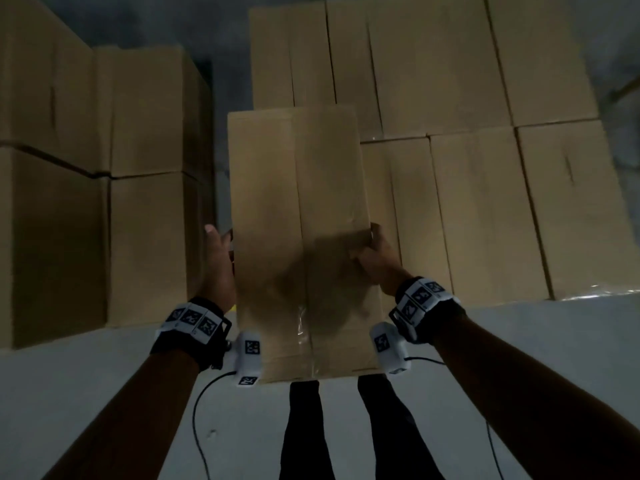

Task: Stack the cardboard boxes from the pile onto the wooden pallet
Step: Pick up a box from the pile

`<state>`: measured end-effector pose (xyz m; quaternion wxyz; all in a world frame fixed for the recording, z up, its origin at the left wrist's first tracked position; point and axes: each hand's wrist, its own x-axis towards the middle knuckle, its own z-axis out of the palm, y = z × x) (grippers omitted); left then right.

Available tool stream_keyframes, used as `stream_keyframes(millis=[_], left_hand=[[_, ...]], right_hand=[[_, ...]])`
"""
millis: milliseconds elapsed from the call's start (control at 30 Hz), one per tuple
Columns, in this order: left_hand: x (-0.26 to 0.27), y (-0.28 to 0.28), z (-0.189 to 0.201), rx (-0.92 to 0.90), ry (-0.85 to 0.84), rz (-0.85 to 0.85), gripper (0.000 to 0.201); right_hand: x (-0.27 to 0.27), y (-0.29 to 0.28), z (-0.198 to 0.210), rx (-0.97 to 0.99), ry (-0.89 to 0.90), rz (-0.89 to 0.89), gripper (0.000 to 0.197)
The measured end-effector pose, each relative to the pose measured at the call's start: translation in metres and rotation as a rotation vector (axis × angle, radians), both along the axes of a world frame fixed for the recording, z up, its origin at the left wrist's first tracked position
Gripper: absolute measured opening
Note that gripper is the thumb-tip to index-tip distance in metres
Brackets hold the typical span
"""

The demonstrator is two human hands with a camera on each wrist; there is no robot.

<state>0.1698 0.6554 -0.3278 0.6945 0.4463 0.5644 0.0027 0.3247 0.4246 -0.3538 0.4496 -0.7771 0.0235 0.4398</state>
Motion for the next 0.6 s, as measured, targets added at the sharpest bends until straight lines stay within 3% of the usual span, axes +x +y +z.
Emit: stream_keyframes(millis=[200,233,300,433,600], left_hand=[[-0.005,0.023,-0.096,0.089,0.025,-0.094,0.081],[-0.004,0.024,-0.108,0.125,0.011,-0.091,0.086],[0.000,0.028,-0.123,0.207,-0.030,-0.241,0.103],[0.016,0.036,-0.174,0.046,-0.039,-0.092,0.076],[0.032,0.038,-0.221,-0.070,-0.032,-0.072,0.067]], right_hand=[[0.010,0.024,-0.084,-0.040,0.066,0.020,0.062],[0.011,0.027,-0.098,-0.051,0.063,0.020,0.061],[0.014,0.033,-0.120,-0.086,0.063,0.026,0.061],[0.024,0.039,-0.159,-0.133,0.042,0.014,0.055],[0.040,0.042,-0.191,-0.204,-0.065,0.126,0.051]])
